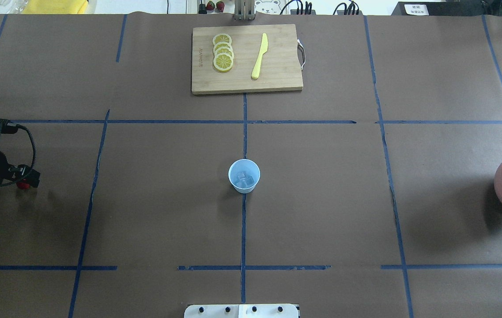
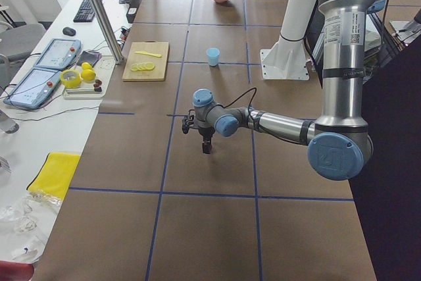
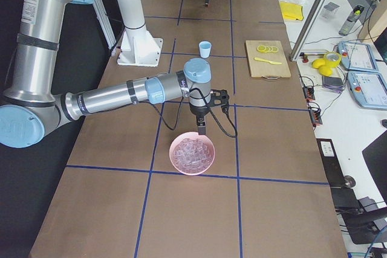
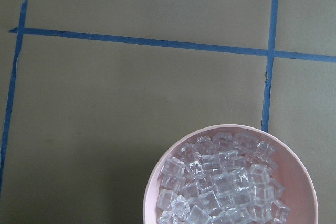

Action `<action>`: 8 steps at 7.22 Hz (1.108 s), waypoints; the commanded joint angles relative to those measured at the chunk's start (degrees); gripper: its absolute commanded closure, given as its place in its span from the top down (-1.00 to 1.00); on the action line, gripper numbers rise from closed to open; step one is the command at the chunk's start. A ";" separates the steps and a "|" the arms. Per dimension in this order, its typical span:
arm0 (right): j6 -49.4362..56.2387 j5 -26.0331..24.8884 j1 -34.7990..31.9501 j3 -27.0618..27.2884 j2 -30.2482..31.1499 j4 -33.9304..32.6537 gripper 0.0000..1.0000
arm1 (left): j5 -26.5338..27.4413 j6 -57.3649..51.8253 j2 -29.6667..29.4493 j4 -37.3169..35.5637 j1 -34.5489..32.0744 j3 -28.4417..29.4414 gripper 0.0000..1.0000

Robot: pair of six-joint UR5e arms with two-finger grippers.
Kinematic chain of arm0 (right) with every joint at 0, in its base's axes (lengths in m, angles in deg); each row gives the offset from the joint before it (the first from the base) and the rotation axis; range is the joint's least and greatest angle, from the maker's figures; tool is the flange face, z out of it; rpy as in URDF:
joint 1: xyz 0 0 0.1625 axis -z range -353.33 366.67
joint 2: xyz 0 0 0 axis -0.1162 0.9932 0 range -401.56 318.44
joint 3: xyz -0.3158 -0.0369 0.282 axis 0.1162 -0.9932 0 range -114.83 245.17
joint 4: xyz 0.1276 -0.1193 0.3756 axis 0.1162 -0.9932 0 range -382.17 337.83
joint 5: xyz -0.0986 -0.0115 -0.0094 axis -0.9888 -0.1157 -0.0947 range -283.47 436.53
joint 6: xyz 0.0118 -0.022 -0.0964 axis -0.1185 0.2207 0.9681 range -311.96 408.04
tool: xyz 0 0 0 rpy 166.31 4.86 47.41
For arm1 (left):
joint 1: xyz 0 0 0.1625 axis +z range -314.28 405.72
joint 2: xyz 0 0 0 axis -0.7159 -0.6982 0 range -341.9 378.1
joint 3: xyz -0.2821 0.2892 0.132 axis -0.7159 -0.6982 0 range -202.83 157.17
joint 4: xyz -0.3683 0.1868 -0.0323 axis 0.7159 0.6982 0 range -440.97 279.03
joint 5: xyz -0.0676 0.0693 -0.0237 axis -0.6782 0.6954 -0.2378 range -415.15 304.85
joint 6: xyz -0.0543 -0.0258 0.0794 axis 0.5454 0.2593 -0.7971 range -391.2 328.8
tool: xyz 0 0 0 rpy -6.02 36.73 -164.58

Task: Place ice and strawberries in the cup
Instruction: 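Lower the left gripper onto the red strawberry and grasp it, then carry the strawberry with the left gripper over the light-blue cup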

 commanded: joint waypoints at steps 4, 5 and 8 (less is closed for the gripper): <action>-0.41 0.00 0.00 0.26 -0.01 0.07 1.00 | -0.14 -0.26 -0.59 0.00 0.48 0.69 -0.91; -0.50 0.00 0.00 0.34 -0.01 -0.02 1.00 | -0.40 0.09 -0.51 0.00 0.40 0.34 -1.00; -0.50 0.00 0.00 0.52 0.07 -0.02 1.00 | -0.93 6.64 -0.76 -0.53 0.57 -9.04 -1.00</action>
